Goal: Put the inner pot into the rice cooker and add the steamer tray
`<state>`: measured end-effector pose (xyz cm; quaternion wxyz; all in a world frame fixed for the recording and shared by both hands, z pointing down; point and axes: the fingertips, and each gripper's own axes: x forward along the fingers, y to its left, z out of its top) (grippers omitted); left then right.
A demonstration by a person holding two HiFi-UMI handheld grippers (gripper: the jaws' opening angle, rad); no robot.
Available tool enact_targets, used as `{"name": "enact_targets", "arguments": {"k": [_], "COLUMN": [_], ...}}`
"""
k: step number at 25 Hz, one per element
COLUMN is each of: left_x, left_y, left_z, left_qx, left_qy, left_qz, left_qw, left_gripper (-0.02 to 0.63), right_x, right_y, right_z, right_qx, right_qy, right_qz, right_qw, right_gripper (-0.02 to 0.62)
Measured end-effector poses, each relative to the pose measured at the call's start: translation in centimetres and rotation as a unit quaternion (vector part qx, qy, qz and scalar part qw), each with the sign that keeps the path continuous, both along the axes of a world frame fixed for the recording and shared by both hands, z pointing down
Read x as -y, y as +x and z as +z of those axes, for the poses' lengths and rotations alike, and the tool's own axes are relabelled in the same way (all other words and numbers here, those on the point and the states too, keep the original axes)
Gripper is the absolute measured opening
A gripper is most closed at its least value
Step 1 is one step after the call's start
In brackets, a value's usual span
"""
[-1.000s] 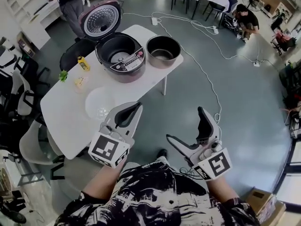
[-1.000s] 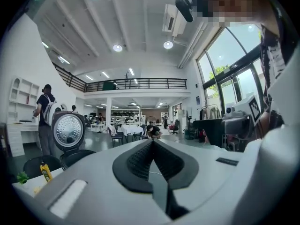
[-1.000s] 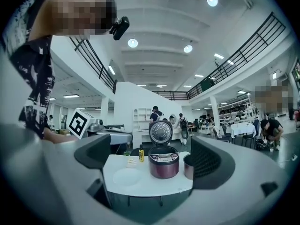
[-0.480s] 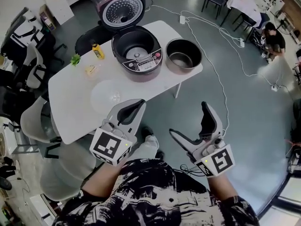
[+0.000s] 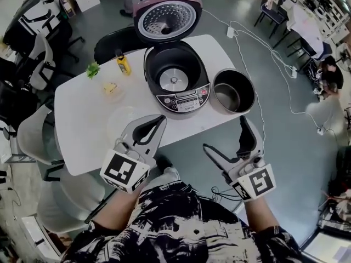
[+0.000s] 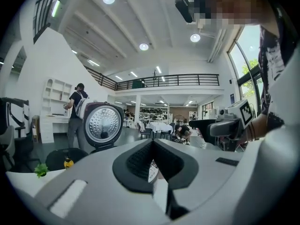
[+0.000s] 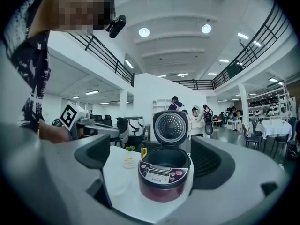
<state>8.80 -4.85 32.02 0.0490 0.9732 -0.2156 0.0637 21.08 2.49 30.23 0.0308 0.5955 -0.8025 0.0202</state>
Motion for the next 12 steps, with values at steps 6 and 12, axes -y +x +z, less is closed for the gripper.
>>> {"name": "enact_targets", "arguments": {"k": [6,12], "left_x": [5.2,7.9], "left_y": [-0.9,-1.2], "left_z": [-0.3,-0.5], "left_qx": [0.003,0.008], "left_qy": [-0.001,-0.003], "left_qz": [-0.036,-0.082], "left_qw": [0.9994,0.9966], "left_gripper": [0.005,0.005], "right_x": [5.1,9.2], "right_y": [5.0,5.9], "right_z": [0.8,0.7], "right_qx": [-0.013,-0.016], "right_qy": [-0.017,-0.019], "right_qz": [0.031,-0.007], "right_qw": [0.999,1.000], "right_gripper": [0.494,0.494]}}
